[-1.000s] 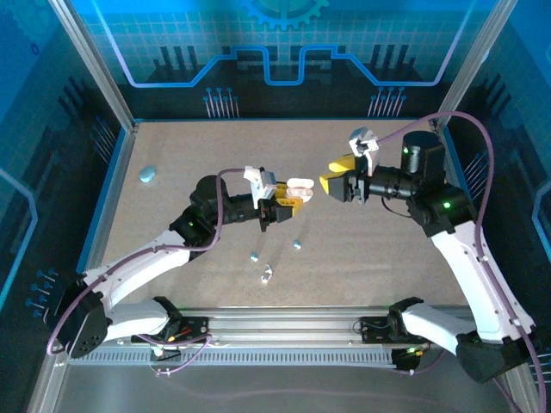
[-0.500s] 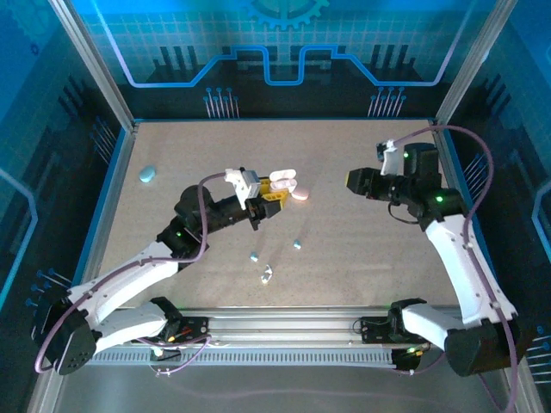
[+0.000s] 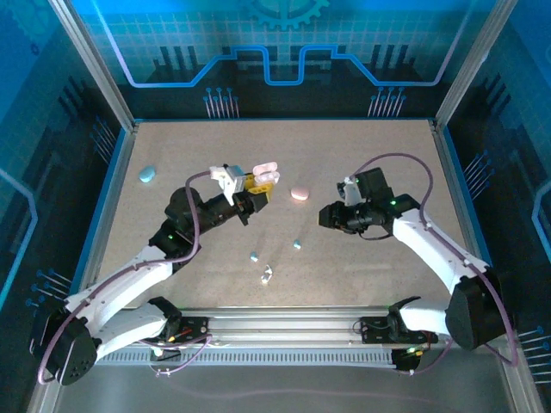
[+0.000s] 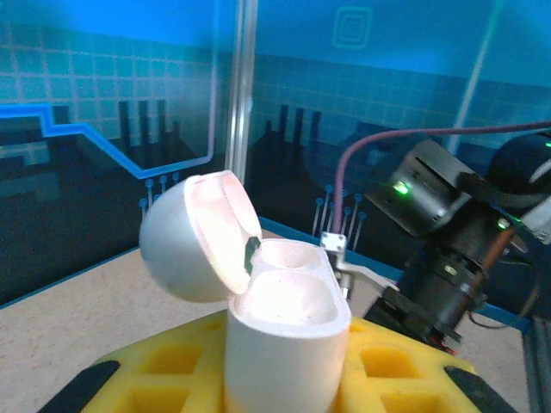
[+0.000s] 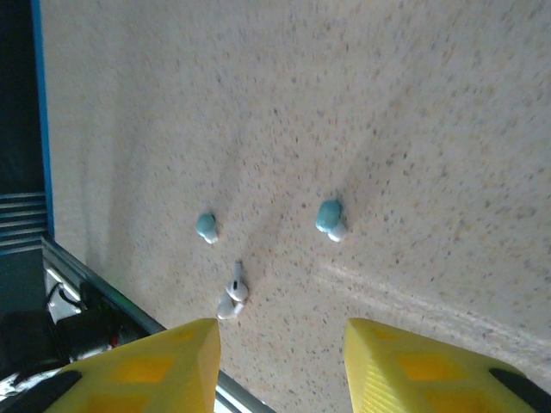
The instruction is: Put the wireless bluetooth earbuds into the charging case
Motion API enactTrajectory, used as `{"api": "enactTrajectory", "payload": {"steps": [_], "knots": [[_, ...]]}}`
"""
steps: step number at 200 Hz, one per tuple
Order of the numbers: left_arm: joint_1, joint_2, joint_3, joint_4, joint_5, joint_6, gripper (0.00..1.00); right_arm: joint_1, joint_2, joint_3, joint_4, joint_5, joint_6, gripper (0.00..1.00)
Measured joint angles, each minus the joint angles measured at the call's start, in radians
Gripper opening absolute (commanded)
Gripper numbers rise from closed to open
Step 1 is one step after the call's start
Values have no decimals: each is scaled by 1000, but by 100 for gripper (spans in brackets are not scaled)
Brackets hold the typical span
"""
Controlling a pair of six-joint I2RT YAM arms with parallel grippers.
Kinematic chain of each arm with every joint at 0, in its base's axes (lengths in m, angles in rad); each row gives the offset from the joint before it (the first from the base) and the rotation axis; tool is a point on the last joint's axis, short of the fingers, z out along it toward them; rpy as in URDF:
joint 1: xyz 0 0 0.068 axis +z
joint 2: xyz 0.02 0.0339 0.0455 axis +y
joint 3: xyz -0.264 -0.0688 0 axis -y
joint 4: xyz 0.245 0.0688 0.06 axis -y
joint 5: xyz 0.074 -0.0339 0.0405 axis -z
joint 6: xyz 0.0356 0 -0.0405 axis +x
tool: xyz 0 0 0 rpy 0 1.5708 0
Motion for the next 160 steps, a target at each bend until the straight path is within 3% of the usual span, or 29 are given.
{"api": "enactTrajectory", "payload": {"steps": [160], "knots": [[147,-126,-113,29,-50,-93,26,267,154,-4,24,80,17,43]]}}
